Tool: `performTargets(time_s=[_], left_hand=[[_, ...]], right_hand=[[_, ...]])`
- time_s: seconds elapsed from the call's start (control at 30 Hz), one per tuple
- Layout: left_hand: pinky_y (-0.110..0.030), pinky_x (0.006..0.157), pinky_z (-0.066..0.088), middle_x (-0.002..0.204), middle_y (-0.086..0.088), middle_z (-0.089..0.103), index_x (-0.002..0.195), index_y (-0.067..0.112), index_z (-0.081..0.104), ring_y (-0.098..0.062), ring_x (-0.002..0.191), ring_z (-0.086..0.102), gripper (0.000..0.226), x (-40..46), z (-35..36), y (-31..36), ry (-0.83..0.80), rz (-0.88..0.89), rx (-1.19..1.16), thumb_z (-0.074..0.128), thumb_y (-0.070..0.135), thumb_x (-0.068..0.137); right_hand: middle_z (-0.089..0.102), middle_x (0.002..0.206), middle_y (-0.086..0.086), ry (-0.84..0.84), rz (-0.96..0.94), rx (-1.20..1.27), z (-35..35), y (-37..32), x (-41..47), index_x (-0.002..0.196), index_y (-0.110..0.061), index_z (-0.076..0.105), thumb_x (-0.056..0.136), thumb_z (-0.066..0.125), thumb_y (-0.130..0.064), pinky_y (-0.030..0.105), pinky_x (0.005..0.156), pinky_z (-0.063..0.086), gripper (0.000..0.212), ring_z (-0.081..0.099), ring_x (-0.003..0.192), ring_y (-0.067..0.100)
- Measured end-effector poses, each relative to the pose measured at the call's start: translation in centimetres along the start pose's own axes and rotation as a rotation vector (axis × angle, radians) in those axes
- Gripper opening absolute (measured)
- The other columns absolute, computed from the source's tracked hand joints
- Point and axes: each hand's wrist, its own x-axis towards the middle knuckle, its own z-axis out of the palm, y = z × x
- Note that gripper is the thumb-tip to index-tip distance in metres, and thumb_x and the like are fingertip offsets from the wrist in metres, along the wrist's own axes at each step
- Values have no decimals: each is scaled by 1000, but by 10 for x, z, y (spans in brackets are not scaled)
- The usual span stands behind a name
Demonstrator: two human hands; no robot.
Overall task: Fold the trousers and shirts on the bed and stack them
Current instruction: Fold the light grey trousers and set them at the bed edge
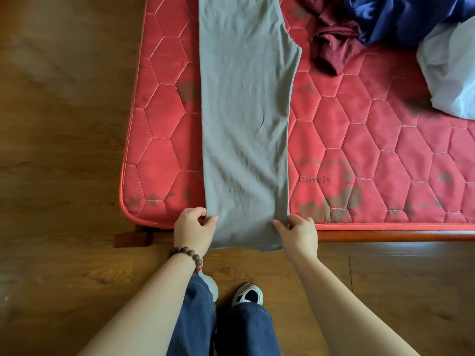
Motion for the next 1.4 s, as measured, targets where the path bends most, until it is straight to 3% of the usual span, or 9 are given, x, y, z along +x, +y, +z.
performTargets(time_s=[0.1, 0.33, 0.5, 0.67, 0.8, 0.93, 1.07, 1.2, 1.4], left_hand=[[-18, 47, 30, 50, 9, 46, 54, 13, 48, -5, 47, 39, 38, -8, 1, -3, -216, -74, -62, 71, 27, 81], [-11, 39, 32, 57, 11, 63, 80, 11, 69, 3, 44, 51, 21, -20, 1, -10, -370, -200, -213, 73, 32, 82], [-24, 65, 53, 79, 8, 72, 79, 23, 69, -6, 77, 67, 7, -28, -6, -9, -348, -232, -340, 74, 22, 83], [-32, 65, 50, 74, -12, 72, 73, 8, 72, -20, 71, 63, 17, -32, -3, -15, -217, -260, -385, 75, 23, 81], [-39, 91, 53, 90, 9, 74, 84, 28, 71, -15, 92, 68, 2, -37, 0, -29, -410, -325, -339, 73, 29, 84], [-29, 81, 52, 83, 17, 69, 79, 33, 64, -10, 88, 67, 9, -38, -8, -34, -545, -247, -39, 73, 33, 82], [-33, 68, 52, 76, -4, 69, 110, 20, 56, -23, 75, 67, 35, -48, -14, -22, -340, -168, -122, 74, 17, 81], [-27, 56, 44, 75, -28, 59, 123, 45, 55, -24, 57, 51, 56, -53, -36, -15, -321, -65, -319, 49, 0, 91], [-30, 75, 59, 103, 16, 72, 95, 49, 72, -15, 90, 68, 67, -42, -67, -20, -636, -57, -322, 47, -12, 90]], right_hand=[[45, 64, -1, -55, -10, 103, 0, 6, -6, 63, -13, 42, 84, 67, -36, 34, 55, 29, 40, 41, 65, 20], [35, 56, -5, -186, -41, 180, -10, 16, -11, 61, -15, 36, 83, 68, -40, 31, 52, 25, 46, 33, 55, 13], [67, 78, 12, -405, -31, 230, -17, 28, -10, 84, -5, 67, 84, 71, -35, 31, 65, 40, 30, 54, 71, 16], [49, 55, -12, -287, 69, 401, -17, 37, -15, 65, -15, 56, 89, 64, -32, 22, 53, 30, 31, 42, 60, 11], [69, 81, 1, -423, 111, 435, -7, 47, -30, 88, -14, 67, 89, 66, -33, 29, 67, 45, 19, 60, 77, 17], [59, 70, 0, -524, 114, 203, -13, 59, -32, 100, -8, 68, 85, 71, -33, 18, 49, 35, 30, 46, 56, 7], [66, 81, 5, -350, 27, 243, -23, 63, -43, 102, -19, 58, 82, 74, -21, 14, 52, 43, 25, 58, 70, 17], [63, 76, 11, -401, -23, 457, -47, 56, -54, 132, -38, 49, 94, 50, 1, 35, 67, 53, 55, 58, 66, 17], [69, 95, -3, -671, -88, 381, -80, 44, -55, 122, -23, 64, 83, 40, 21, 34, 69, 59, 64, 63, 75, 9]])
